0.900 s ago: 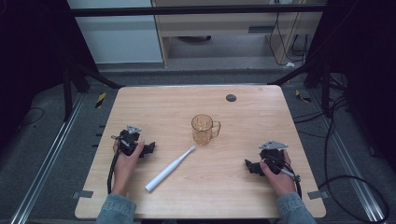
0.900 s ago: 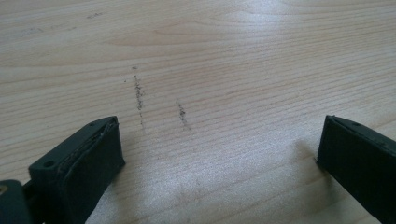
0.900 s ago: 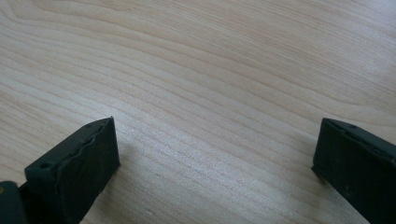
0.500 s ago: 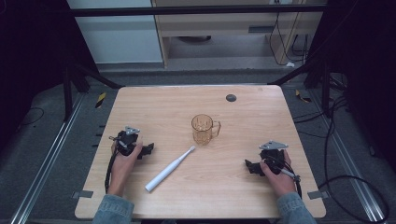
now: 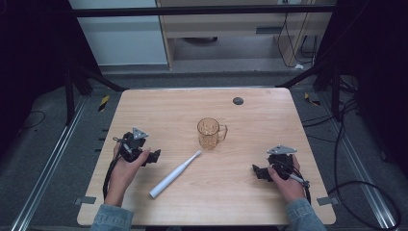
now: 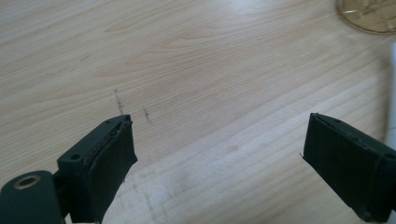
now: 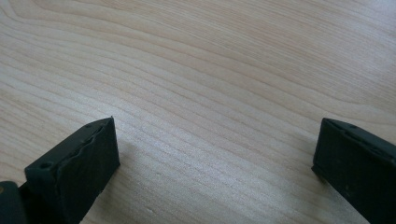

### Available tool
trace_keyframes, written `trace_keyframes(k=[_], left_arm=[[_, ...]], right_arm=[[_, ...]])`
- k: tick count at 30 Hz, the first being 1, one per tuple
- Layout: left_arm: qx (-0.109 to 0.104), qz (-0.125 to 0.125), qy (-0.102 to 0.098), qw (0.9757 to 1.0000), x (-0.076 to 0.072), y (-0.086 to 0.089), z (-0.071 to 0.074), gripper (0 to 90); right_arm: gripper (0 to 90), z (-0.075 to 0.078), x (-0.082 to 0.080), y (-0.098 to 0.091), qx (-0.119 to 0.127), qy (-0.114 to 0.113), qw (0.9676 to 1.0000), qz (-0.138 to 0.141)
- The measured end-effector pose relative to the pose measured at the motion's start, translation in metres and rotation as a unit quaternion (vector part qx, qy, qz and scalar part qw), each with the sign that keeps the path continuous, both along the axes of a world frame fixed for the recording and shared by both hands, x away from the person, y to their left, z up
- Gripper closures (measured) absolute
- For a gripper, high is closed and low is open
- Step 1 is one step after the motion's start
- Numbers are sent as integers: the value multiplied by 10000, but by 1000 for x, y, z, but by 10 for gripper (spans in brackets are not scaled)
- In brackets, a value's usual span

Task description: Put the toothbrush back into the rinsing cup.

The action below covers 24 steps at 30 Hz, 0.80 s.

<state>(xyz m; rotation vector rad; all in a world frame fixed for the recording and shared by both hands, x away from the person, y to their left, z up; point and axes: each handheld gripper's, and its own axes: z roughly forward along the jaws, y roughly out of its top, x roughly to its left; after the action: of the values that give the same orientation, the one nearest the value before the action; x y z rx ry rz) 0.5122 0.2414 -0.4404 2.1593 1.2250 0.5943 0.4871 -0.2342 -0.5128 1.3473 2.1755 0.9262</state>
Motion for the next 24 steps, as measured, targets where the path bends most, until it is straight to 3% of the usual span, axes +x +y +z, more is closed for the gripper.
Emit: trace_keyframes(k=[6, 8, 19, 24], left_arm=[[90, -141, 137, 9998, -14, -10, 7, 76], [-34, -243, 227, 9994, -17, -14, 8, 76], [58, -562, 508, 9971, -18, -31, 8, 90], [160, -683, 507, 9962, -18, -39, 10, 92]], right_arm=[[3, 0, 1, 0, -6, -3, 10000, 18], [3, 0, 1, 0, -7, -2, 10000, 15], [3, 0, 1, -1, -7, -6, 10000, 24], [3, 0, 1, 0, 0, -1, 10000, 26]])
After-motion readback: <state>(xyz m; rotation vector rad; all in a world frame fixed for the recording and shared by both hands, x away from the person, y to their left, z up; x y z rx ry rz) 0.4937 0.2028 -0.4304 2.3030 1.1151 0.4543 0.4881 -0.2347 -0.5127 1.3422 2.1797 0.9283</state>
